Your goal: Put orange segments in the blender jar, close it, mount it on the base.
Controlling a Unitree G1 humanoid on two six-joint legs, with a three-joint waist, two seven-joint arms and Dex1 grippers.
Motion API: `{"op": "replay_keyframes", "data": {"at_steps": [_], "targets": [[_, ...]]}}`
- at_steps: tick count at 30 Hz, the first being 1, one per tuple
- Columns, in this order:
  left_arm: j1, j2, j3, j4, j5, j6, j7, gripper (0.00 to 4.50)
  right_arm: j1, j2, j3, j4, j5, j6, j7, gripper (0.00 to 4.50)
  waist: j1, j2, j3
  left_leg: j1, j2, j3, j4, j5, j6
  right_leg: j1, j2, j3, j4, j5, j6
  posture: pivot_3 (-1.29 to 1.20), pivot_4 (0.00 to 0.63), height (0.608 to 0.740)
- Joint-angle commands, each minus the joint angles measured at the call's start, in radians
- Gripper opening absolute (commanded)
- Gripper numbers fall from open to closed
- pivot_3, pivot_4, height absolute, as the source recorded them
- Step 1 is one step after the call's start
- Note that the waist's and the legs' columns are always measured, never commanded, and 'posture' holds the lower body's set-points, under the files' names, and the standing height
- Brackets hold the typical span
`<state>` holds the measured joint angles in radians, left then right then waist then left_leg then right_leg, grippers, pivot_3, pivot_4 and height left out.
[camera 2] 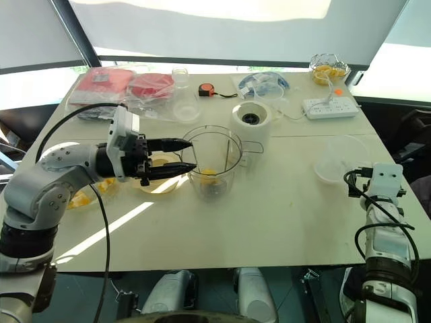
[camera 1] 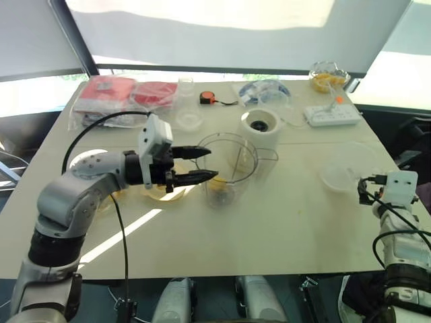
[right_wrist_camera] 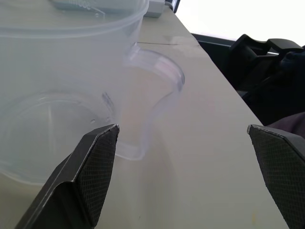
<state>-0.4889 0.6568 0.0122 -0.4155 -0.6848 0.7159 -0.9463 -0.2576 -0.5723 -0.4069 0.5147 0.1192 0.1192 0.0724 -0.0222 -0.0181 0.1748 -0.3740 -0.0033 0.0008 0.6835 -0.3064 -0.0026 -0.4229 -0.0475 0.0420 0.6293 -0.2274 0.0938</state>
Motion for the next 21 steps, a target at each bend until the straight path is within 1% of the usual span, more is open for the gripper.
{"op": "replay_keyframes", "data": {"at_steps": [1,10,14,21], "targets": [[-0.023,0.01,0.005,-0.032,-0.005,-0.007,0.009,2.77,-0.051,-0.03,0.004,0.062,-0.027,-0.055,-0.022,4.5,0.0,0.0,0.0,0.0,0.0,0.0,0.0,0.0,0.0,0.0,0.0,0.0,0.0,0.0,0.0,0.0,0.15,0.74],[-0.023,0.018,0.009,-0.053,-0.009,0.004,0.037,2.77,-0.156,-0.051,0.044,0.284,-0.087,-0.145,-0.094,4.5,-0.012,0.0,0.0,0.0,0.0,0.0,0.0,0.0,0.0,0.0,0.0,0.0,0.0,0.0,0.0,0.0,0.15,0.74],[-0.02,0.027,0.014,-0.059,-0.015,0.008,0.042,2.77,-0.171,-0.053,0.046,0.325,-0.088,-0.177,-0.108,4.5,-0.02,0.0,0.0,0.0,0.0,0.0,-0.001,0.0,0.0,0.0,0.0,0.001,-0.001,0.0,0.0,0.0,0.15,0.74],[-0.024,0.032,0.017,-0.063,-0.016,0.015,0.05,2.77,-0.21,-0.044,0.053,0.382,-0.075,-0.233,-0.091,4.5,-0.023,0.0,0.0,0.0,0.0,0.0,-0.001,0.0,0.0,0.0,0.0,0.001,-0.001,0.0,0.0,0.0,0.15,0.74]]}}
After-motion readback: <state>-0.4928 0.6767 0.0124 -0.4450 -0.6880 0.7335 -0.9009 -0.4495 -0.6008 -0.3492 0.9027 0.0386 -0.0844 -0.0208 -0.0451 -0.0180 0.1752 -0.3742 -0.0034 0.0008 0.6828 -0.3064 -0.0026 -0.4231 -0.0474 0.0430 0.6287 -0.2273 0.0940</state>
